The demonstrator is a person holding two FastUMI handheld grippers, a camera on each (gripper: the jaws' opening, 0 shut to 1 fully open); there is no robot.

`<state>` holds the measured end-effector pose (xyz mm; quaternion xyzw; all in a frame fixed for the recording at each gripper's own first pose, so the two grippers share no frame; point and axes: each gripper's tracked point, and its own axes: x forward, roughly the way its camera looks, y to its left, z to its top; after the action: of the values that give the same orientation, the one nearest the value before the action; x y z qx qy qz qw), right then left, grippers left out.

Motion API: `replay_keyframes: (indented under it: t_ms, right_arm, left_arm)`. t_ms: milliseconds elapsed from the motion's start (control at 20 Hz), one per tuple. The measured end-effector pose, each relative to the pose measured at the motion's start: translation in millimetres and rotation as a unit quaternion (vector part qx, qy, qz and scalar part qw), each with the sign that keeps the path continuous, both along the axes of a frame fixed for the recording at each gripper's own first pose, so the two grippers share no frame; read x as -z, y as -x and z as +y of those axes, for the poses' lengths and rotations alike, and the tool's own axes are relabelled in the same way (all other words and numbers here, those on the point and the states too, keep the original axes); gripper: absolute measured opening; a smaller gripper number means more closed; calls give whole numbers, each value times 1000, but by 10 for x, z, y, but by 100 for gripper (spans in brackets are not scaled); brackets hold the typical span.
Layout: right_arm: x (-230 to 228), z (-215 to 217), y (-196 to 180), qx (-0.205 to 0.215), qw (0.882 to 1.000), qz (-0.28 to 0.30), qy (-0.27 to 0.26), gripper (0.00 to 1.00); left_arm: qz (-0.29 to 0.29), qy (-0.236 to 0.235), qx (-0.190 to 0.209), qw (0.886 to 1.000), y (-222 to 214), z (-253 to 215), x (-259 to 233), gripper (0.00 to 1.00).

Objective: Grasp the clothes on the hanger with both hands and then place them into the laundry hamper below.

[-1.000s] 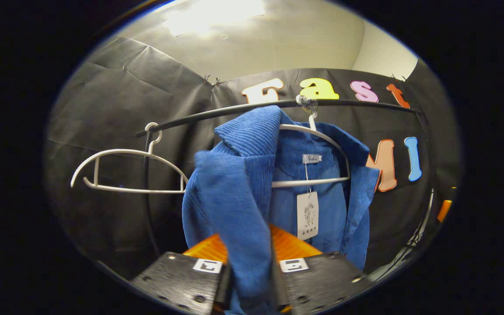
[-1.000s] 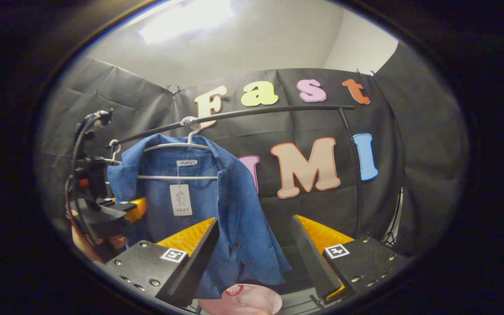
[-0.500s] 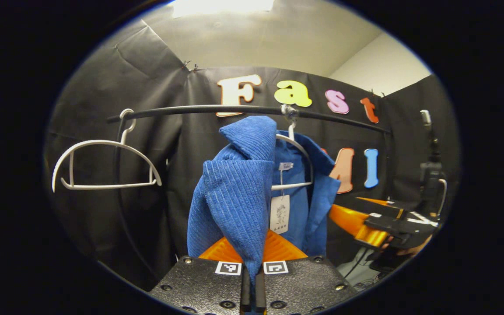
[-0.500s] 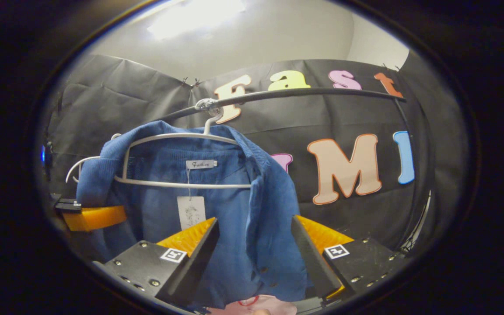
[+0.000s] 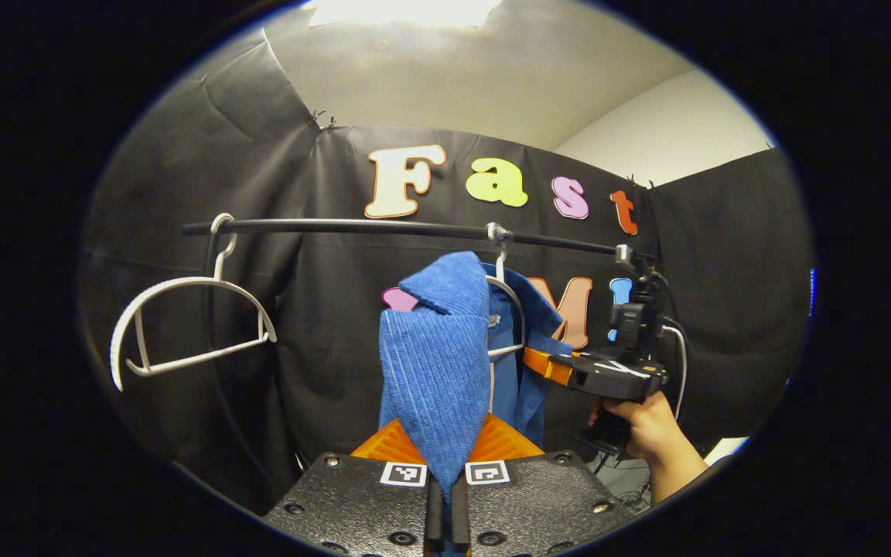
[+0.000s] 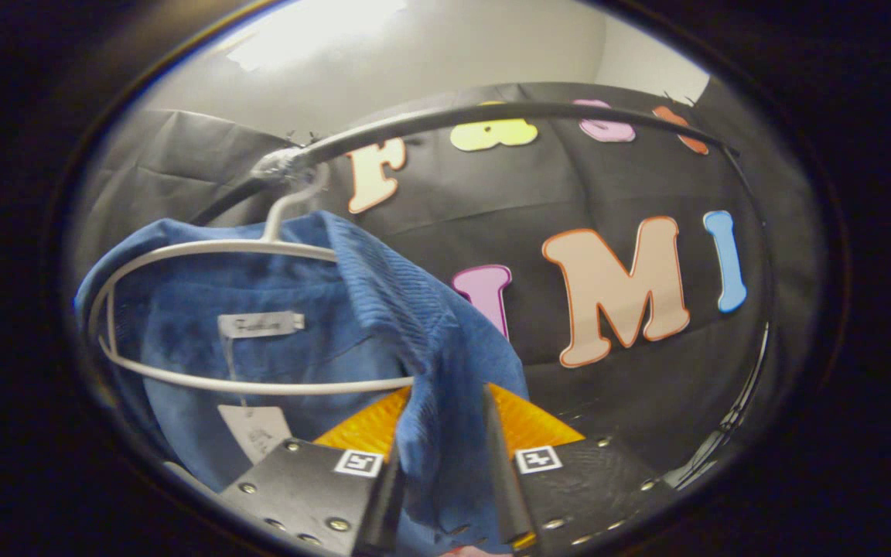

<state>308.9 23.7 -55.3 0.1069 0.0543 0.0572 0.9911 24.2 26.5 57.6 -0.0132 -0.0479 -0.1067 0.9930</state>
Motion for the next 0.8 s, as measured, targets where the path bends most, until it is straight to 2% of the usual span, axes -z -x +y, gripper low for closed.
replay_keyframes:
  t_ms: [100, 150, 250, 400, 450, 650, 800]
  right_arm:
    - [22, -44, -57, 1, 1000, 1, -17, 5]
    - [51, -90, -70, 5, 1000, 1, -7, 5]
    - [21, -241, -55, 40, 998, -14, 39, 5]
    - [-154, -376, -3, 90, 988, -51, 111, 5]
    - [-228, -434, 86, 108, 983, -63, 132, 1]
    - [-366, -621, 78, 135, 977, -87, 138, 0]
    - [-466, -703, 9, 145, 976, -97, 130, 1]
  left_arm:
    - [4, 11, 18, 1000, 42, 55, -21, 4]
    - [-3, 14, 31, 999, 79, 50, -30, 4]
    - [-15, 10, 16, 1000, 56, 211, -56, 4]
    - [-34, 4, 18, 999, 28, 371, -170, 4]
    - [-40, -2, 15, 999, 6, 429, -221, 4]
    - [-70, -47, -42, 996, -174, 843, -468, 3]
    - [-90, -71, -65, 991, -216, 943, -631, 4]
